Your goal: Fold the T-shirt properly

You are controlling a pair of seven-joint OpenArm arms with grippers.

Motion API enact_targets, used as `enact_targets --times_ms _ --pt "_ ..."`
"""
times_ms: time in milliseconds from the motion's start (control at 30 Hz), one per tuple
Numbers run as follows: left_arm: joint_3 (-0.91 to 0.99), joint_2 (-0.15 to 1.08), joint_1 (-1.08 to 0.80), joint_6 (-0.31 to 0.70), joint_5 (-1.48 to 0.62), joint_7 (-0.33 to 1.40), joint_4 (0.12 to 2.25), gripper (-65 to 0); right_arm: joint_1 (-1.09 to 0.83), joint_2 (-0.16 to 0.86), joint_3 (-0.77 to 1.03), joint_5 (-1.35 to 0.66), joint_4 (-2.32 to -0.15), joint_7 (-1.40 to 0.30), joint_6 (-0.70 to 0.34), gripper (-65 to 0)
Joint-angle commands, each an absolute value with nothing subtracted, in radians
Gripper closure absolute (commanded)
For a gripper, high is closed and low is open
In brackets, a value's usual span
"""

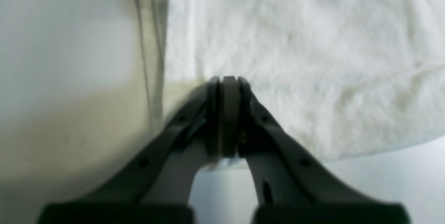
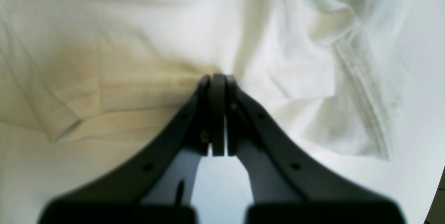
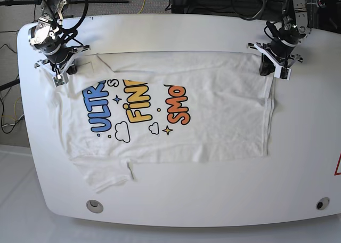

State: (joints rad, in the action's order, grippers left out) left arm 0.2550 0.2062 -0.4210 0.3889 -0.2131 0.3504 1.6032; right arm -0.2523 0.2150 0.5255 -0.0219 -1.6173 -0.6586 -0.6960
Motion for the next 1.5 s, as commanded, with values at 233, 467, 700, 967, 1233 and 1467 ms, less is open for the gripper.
enact_targets --times_ms 233,467,700,967,1233,1467 --pt "0.253 0.223 -0.395 0.383 -0.197 0.378 1.666 0.0 -0.246 0.218 0.528 -0.021 -1.647 -0.674 -0.698 0.0" --pt "0.248 0.219 -0.371 0.377 -0.19 0.388 1.755 0.0 -0.237 0.213 0.526 -0.016 -1.637 -0.672 -0.698 0.0" --pt "0.247 0.217 -0.366 0.376 -0.191 0.399 1.801 0.0 -0.237 0.211 0.525 -0.016 -1.634 -0.673 -0.698 0.0" --pt "0.25 0.225 -0.399 0.372 -0.195 0.417 1.859 0.0 -0.258 0.214 0.526 -0.011 -1.639 -0.674 -0.698 0.0" --pt "0.264 0.278 -0.491 0.375 -0.191 0.404 1.899 0.0 -0.327 0.205 0.531 -0.013 -1.741 -0.691 -0.698 0.0" --pt "0.273 0.3 -0.559 0.376 -0.189 0.383 1.914 0.0 -0.367 0.198 0.525 0.006 -1.799 -0.689 -0.698 0.0"
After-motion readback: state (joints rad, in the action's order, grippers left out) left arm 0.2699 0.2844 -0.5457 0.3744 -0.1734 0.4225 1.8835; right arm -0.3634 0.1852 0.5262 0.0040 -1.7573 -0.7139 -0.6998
